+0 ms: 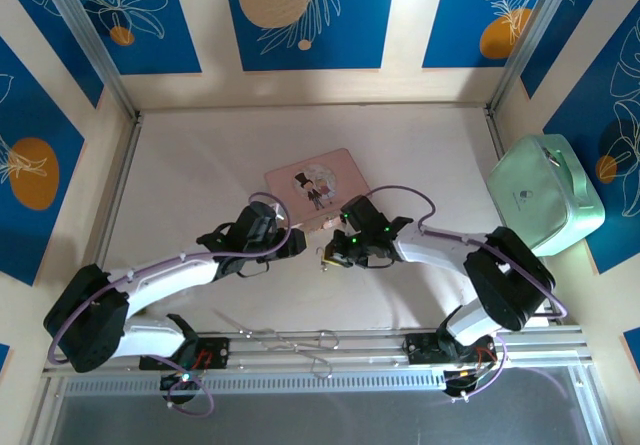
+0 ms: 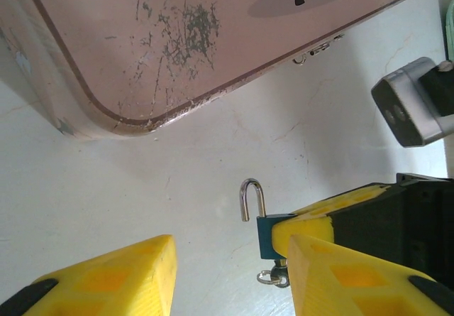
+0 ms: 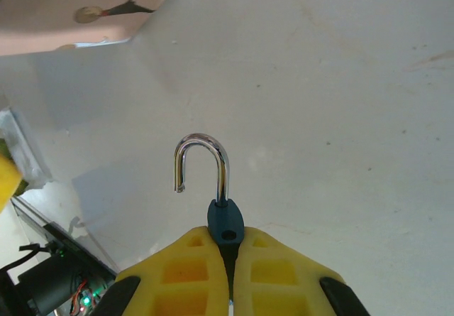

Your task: Unlock the padlock with the key

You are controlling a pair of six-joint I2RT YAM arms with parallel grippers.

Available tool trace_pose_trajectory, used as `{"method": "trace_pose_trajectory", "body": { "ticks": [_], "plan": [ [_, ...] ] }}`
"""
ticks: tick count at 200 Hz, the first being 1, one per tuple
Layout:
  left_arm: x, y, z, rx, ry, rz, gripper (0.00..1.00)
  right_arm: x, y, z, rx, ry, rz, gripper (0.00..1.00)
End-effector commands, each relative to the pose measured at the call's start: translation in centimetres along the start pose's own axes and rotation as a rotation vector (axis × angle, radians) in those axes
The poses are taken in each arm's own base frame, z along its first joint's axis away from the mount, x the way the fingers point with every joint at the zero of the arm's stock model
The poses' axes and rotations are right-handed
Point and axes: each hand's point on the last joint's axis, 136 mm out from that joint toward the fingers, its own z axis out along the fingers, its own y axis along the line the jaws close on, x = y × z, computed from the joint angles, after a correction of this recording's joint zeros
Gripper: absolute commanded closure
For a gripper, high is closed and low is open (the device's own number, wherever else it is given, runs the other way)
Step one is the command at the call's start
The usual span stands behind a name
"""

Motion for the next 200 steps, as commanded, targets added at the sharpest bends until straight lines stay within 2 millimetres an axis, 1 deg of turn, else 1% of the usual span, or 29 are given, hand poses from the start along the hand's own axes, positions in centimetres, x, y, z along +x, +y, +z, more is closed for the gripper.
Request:
{"method": "trace_pose_trajectory", "body": {
  "ticks": [1, 39, 58, 76, 89, 132, 143, 170, 184, 200],
  "plan": [
    [0.1, 0.7, -0.2, -0.016, -0.002, -0.019, 0.55, -0.3, -0.7, 0.6, 0.009, 0.011, 0.018, 1.0],
    [0.2, 0.9, -0.3, -0.019, -0.004, -0.017, 0.55, -0.4, -0.9, 1.5, 0.004, 0.03, 0.03, 1.0],
    [0.2, 1.0, -0.2, -0.022, -0.004, -0.019, 0.55, -0.3, -1.3, 1.7, 0.014, 0.033, 0.04, 1.0],
    [0.3, 1.1, 0.0, -0.021, 0.0, -0.019, 0.55, -0.3, -1.8, 1.8, 0.019, 0.028, 0.052, 0.89],
    [0.4, 1.2, 0.1, -0.022, 0.003, -0.022, 0.55, -0.3, -2.3, 1.8, 0.025, 0.024, 0.067, 0.84],
    [0.4, 1.3, 0.1, -0.021, 0.003, -0.023, 0.55, -0.3, -3.3, 1.4, 0.068, 0.016, 0.092, 0.77],
    [0.3, 1.2, 0.0, -0.02, 0.0, -0.021, 0.55, -0.3, -3.7, 1.2, 0.092, 0.013, 0.094, 0.74],
    [0.4, 1.4, -0.1, -0.024, 0.0, -0.021, 0.55, -0.5, -4.4, 0.1, 0.149, -0.021, 0.089, 0.69],
    [0.4, 1.4, 0.0, -0.023, 0.0, -0.022, 0.55, -0.7, -4.6, -0.4, 0.174, -0.037, 0.082, 0.64],
    [0.4, 1.4, 0.0, -0.023, 0.001, -0.023, 0.55, -0.8, -4.6, -1.0, 0.189, -0.052, 0.068, 0.63]
  ]
}}
